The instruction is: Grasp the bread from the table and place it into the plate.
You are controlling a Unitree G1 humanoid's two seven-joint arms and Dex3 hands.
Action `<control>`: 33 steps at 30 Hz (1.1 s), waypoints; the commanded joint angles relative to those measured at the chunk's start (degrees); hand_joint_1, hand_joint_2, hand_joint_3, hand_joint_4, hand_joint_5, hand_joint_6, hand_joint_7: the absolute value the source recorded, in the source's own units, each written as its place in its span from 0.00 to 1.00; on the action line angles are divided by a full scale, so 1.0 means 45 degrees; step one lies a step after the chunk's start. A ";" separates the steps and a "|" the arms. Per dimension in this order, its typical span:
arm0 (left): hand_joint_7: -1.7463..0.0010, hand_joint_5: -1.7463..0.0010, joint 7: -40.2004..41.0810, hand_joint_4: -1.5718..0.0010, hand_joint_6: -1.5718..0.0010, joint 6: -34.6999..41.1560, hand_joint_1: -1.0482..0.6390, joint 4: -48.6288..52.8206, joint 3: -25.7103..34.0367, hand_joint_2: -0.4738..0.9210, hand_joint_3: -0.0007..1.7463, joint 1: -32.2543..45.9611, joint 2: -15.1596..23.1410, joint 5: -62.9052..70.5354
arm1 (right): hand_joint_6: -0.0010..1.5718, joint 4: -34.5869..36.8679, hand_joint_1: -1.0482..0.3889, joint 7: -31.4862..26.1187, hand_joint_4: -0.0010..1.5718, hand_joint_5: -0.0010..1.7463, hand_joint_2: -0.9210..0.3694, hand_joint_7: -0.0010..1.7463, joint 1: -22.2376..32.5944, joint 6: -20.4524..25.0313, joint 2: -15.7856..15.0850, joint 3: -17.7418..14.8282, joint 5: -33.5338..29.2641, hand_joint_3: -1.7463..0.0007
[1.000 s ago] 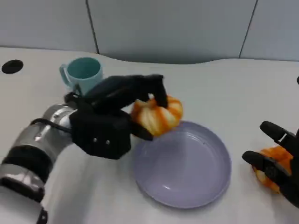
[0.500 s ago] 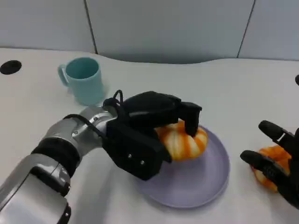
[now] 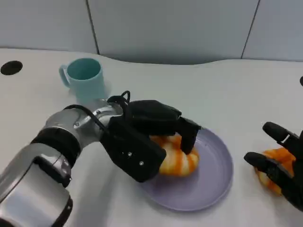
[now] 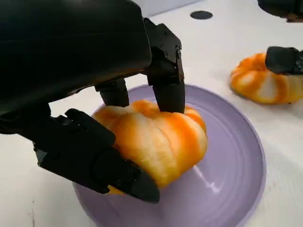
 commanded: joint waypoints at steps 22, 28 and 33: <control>0.98 0.89 -0.4455 1.00 0.87 -0.0977 0.06 -0.0616 0.1979 1.00 0.15 -0.0028 0.0471 -0.3371 | 0.25 -0.0048 0.50 -0.0187 0.22 0.72 0.00 0.46 -0.0084 -0.0070 -0.0067 -0.0121 -0.0002 0.72; 0.99 0.88 -0.6671 0.99 0.87 -0.0308 0.09 -0.1016 0.3780 1.00 0.13 0.0618 0.1152 -0.6226 | 0.24 -0.0020 0.50 -0.0157 0.21 0.71 0.00 0.48 -0.0098 -0.0036 -0.0098 -0.0165 0.0066 0.72; 1.00 0.91 -0.9184 1.00 0.90 0.1475 0.10 -0.1505 0.5595 1.00 0.15 0.1825 0.2029 -0.8898 | 0.23 0.0053 0.50 -0.0191 0.21 0.71 0.00 0.49 -0.0154 0.0005 -0.0134 -0.0165 0.0020 0.74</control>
